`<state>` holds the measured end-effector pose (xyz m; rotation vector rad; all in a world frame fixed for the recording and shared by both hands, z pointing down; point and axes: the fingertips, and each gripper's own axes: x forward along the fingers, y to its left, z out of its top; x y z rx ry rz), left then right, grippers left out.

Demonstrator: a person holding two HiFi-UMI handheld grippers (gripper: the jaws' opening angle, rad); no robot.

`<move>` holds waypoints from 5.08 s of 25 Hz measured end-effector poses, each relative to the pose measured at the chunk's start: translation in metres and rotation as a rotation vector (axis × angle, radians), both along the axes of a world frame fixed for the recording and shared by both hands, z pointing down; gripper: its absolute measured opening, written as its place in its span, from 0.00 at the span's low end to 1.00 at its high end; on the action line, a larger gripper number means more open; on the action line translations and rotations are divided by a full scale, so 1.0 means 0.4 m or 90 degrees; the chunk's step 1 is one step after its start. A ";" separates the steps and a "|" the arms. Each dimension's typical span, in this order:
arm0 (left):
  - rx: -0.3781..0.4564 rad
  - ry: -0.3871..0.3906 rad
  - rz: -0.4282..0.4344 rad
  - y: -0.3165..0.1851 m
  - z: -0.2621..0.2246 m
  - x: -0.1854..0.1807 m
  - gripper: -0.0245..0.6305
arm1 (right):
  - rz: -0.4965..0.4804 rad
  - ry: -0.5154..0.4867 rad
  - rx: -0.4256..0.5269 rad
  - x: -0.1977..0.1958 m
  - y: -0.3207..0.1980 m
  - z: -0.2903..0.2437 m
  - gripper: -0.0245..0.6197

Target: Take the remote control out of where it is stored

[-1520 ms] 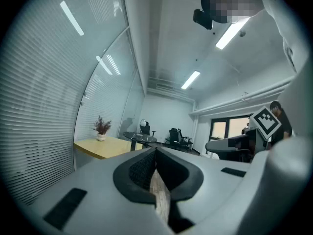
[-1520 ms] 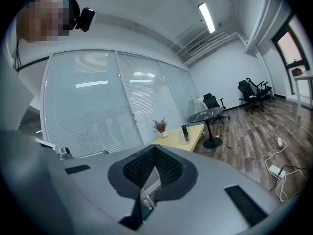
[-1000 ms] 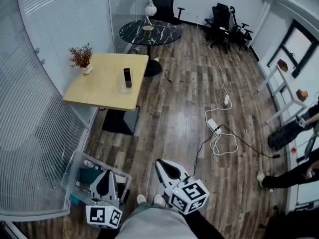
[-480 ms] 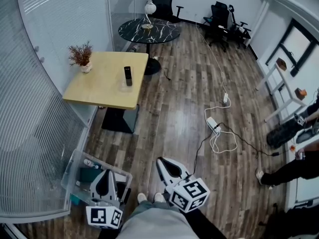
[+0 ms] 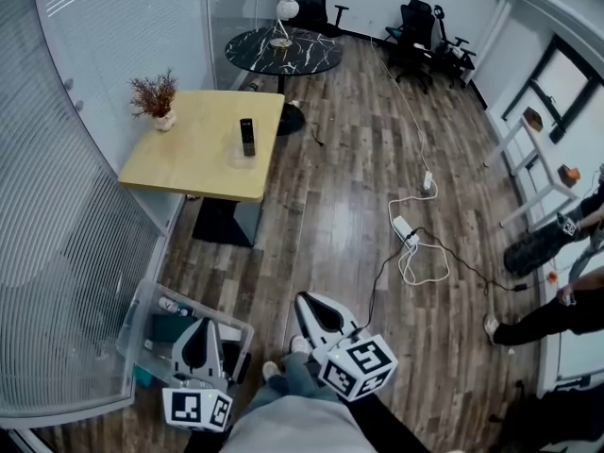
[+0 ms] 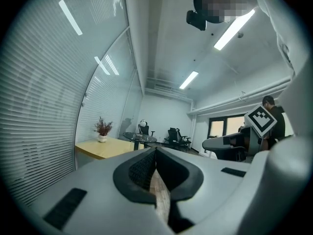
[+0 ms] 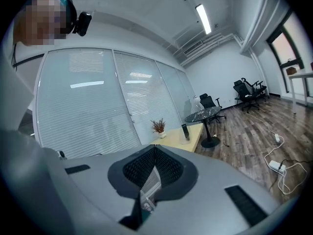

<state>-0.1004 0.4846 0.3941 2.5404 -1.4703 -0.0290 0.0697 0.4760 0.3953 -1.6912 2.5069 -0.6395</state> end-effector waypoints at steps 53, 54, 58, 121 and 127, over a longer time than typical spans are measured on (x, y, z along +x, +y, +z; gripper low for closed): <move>0.003 -0.014 -0.105 -0.600 0.008 0.267 0.05 | -0.123 -0.002 -0.009 0.265 -0.669 0.045 0.04; 0.003 -0.015 -0.105 -0.608 0.010 0.265 0.05 | -0.125 -0.002 -0.010 0.263 -0.677 0.047 0.04; 0.005 -0.015 -0.100 -0.651 0.012 0.260 0.05 | -0.124 -0.002 -0.011 0.251 -0.715 0.051 0.04; -0.017 -0.049 0.001 -1.224 0.032 0.089 0.05 | -0.075 0.017 -0.049 0.026 -1.234 0.080 0.04; -0.024 -0.046 -0.018 -1.266 0.028 0.124 0.05 | -0.093 0.018 -0.059 0.064 -1.285 0.091 0.04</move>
